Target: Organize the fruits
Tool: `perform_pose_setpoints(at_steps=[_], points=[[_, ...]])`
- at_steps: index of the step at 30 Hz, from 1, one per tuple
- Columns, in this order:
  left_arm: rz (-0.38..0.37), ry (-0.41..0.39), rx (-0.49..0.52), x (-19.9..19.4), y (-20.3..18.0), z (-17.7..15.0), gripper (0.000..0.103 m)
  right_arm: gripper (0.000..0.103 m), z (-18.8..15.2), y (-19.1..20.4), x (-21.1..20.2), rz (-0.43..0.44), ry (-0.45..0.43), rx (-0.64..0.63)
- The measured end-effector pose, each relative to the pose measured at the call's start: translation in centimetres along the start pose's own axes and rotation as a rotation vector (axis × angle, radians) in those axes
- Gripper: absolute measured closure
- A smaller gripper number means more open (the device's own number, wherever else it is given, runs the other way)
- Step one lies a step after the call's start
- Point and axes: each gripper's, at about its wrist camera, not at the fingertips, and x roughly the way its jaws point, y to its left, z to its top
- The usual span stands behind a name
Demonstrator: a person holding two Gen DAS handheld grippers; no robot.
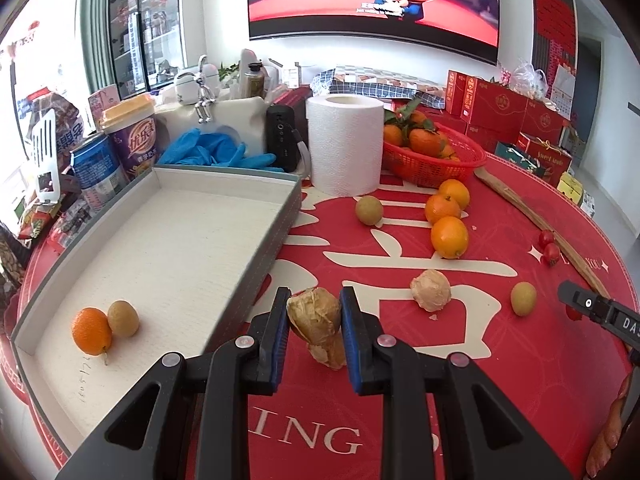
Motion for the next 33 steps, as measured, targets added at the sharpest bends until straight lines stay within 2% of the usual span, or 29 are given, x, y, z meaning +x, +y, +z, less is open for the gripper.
perform_pose_setpoints(at_steps=[6,14,16,18,20,23,27,28,29,31,33], points=[[0.019,-0.022,-0.057,-0.8,2.4,0.5,0.076,0.082,-0.1,2.1,-0.7,0.003,-0.012,-0.08],[0.038,-0.051,-0.14,-2.0,5.8,1.1,0.076,0.082,0.6,6.5,0.1,0.035,0.029,-0.146],[0.063,-0.061,-0.164,-2.3,7.0,1.1,0.076,0.082,0.7,7.4,0.2,0.013,0.018,-0.173],[0.077,-0.062,-0.19,-2.4,8.1,1.1,0.076,0.075,0.5,7.8,0.8,-0.039,0.031,-0.196],[0.076,-0.058,-0.214,-2.5,9.0,1.0,0.076,0.04,0.3,7.5,1.5,-0.076,0.045,-0.192],[0.079,-0.054,-0.23,-2.6,9.9,1.0,0.076,0.04,0.1,7.2,2.4,-0.115,0.053,-0.208],[0.072,-0.043,-0.245,-2.4,10.5,0.9,0.076,0.04,-0.3,6.9,4.4,-0.157,0.125,-0.209],[0.073,-0.042,-0.247,-2.4,10.6,0.9,0.076,0.045,-0.5,6.9,4.3,-0.169,0.113,-0.217],[0.076,-0.04,-0.248,-2.4,10.7,0.8,0.076,0.056,-0.7,7.1,4.2,-0.189,0.111,-0.237],[0.077,-0.03,-0.251,-2.2,10.8,0.8,0.076,0.066,-0.9,7.4,4.2,-0.199,0.108,-0.265],[0.073,-0.018,-0.254,-1.9,10.8,0.8,0.076,0.068,-0.7,7.5,4.4,-0.19,0.106,-0.269]])
